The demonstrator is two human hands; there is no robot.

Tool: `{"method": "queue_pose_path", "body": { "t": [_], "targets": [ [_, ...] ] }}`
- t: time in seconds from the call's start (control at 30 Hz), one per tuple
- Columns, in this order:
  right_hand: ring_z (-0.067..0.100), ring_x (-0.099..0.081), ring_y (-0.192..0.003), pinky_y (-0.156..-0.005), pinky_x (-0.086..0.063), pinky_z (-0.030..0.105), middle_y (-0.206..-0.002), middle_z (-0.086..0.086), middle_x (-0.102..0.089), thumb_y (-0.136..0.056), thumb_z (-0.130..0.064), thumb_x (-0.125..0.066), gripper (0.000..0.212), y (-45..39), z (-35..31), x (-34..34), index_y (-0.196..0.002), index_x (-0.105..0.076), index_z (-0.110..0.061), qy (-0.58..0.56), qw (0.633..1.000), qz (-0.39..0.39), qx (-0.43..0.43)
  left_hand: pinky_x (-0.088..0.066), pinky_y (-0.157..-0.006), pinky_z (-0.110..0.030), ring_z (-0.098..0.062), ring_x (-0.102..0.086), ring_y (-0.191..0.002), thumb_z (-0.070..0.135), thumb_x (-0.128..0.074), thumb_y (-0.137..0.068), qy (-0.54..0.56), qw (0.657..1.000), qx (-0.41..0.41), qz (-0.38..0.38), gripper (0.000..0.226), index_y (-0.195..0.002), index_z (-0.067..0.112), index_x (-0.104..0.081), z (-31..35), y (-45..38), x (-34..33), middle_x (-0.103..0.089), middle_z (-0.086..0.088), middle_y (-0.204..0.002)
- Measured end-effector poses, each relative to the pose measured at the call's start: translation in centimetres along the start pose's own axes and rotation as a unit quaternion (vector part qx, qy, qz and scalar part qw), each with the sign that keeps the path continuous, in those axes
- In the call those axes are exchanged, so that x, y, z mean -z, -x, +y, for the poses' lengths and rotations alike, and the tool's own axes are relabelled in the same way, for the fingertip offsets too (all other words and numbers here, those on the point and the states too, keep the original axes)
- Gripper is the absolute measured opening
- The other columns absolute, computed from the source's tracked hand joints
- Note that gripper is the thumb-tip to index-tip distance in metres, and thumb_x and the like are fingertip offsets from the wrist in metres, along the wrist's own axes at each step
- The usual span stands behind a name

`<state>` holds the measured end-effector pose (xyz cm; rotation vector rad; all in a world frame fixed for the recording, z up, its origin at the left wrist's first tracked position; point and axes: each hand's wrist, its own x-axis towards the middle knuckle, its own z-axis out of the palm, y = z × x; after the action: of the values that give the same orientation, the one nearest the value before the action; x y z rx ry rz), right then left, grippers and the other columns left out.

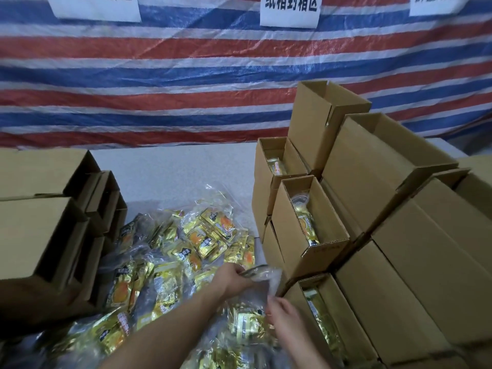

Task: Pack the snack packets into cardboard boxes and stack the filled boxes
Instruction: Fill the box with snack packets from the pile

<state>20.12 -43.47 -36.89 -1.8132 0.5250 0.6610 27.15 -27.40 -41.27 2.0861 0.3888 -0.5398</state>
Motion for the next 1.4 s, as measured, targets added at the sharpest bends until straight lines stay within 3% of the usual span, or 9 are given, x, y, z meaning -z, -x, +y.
{"method": "queue_pose_path", "body": {
  "t": [0.17, 0.27, 0.47, 0.73, 0.83, 0.97, 1.1, 1.3, 1.4],
  "targets": [
    [0.031, -0.044, -0.136, -0.106, -0.043, 0.048, -0.154, 0.008, -0.041, -0.077, -0.064, -0.065, 0.09, 0.7, -3.1, -2.8, -0.153, -0.037, -0.024, -0.187, 0.979, -0.084, -0.016, -0.052, -0.08, -0.024, -0.009, -0.063, -0.084, 0.032, -0.079, -0.083, 0.141, 0.987, -0.043, 0.069, 0.016, -0.085, 0.026, -0.064, 1.2, 7.0, 4.0, -0.065, 0.01, -0.088],
    [0.028, -0.053, -0.128, -0.089, -0.053, 0.046, -0.143, 0.006, -0.054, -0.073, -0.052, -0.066, 0.078, 2.2, -6.0, -4.4, -0.143, -0.048, -0.024, -0.311, 0.937, -0.15, 0.044, -0.049, -0.088, -0.021, -0.005, -0.062, -0.099, 0.043, -0.08, -0.079, 0.149, 0.978, -0.07, 0.126, 0.042, -0.115, 0.026, -0.065, 2.3, 11.3, 6.8, -0.065, 0.014, -0.106],
    [0.038, -0.064, -0.104, -0.1, -0.048, 0.051, -0.108, 0.028, -0.063, -0.08, -0.044, -0.063, 0.054, 4.8, -11.3, -6.0, -0.11, -0.063, 0.002, -0.432, 0.862, -0.239, 0.113, -0.055, -0.079, -0.022, -0.006, -0.07, -0.086, 0.034, -0.077, -0.07, 0.204, 0.958, -0.141, 0.146, 0.039, -0.104, 0.016, -0.074, 4.4, 16.9, 10.0, -0.076, 0.006, -0.091],
    [0.035, -0.07, -0.101, -0.076, -0.059, 0.042, -0.111, 0.024, -0.07, -0.094, -0.05, -0.056, 0.055, 8.1, -12.8, -7.3, -0.112, -0.068, 0.0, -0.381, 0.862, -0.297, 0.152, -0.051, -0.084, -0.018, -0.001, -0.061, -0.098, 0.06, -0.075, -0.069, 0.181, 0.94, -0.174, 0.23, 0.045, -0.101, 0.033, -0.062, 3.6, 21.0, 12.3, -0.065, 0.011, -0.107],
    [0.035, -0.066, -0.113, -0.081, -0.059, 0.044, -0.125, 0.025, -0.065, -0.094, -0.053, -0.049, 0.057, 9.2, -13.1, -7.2, -0.117, -0.071, -0.005, -0.337, 0.872, -0.309, 0.174, -0.049, -0.093, -0.023, -0.007, -0.056, -0.114, 0.054, -0.066, -0.089, 0.187, 0.937, -0.163, 0.245, 0.051, -0.13, 0.027, -0.053, 4.0, 21.9, 13.7, -0.056, 0.008, -0.129],
    [0.038, -0.065, -0.107, -0.094, -0.052, 0.058, -0.117, 0.02, -0.069, -0.098, -0.052, -0.045, 0.054, 11.0, -13.2, -7.0, -0.117, -0.07, -0.009, -0.232, 0.9, -0.282, 0.237, -0.045, -0.071, -0.012, 0.001, -0.057, -0.105, 0.046, -0.053, -0.099, 0.206, 0.945, -0.158, 0.198, 0.045, -0.14, 0.025, -0.049, 3.8, 23.3, 15.1, -0.058, 0.009, -0.125],
    [0.018, -0.062, -0.093, -0.08, -0.053, 0.037, -0.1, -0.007, -0.067, -0.096, -0.035, -0.064, 0.033, 11.8, -12.5, -6.3, -0.122, -0.047, -0.023, 0.028, 0.929, -0.167, 0.33, -0.05, -0.096, -0.031, -0.008, -0.062, -0.107, 0.033, -0.05, -0.102, 0.196, 0.945, -0.157, 0.211, 0.03, -0.127, 0.021, -0.061, 1.4, 24.4, 15.4, -0.067, 0.008, -0.115],
    [0.003, -0.058, -0.063, -0.051, -0.045, 0.019, -0.077, -0.012, -0.056, -0.062, -0.053, -0.059, 0.042, 13.6, -10.5, -6.0, -0.094, -0.035, -0.066, 0.308, 0.857, -0.154, 0.383, -0.054, -0.083, -0.03, -0.007, -0.065, -0.093, 0.037, -0.049, -0.102, 0.097, 0.976, -0.085, 0.176, 0.017, -0.108, 0.031, -0.063, -6.5, 24.8, 14.4, -0.068, 0.011, -0.1],
    [0.001, -0.061, -0.069, -0.053, -0.045, 0.016, -0.087, -0.017, -0.055, -0.067, -0.061, -0.063, 0.071, 14.2, -9.2, -6.6, -0.127, -0.024, -0.06, 0.426, 0.795, -0.188, 0.389, -0.051, -0.086, -0.027, -0.006, -0.061, -0.096, 0.045, -0.049, -0.101, 0.0, 0.993, -0.045, 0.111, 0.019, -0.111, 0.033, -0.061, -11.2, 24.8, 12.0, -0.064, 0.015, -0.104]
  ]
}}
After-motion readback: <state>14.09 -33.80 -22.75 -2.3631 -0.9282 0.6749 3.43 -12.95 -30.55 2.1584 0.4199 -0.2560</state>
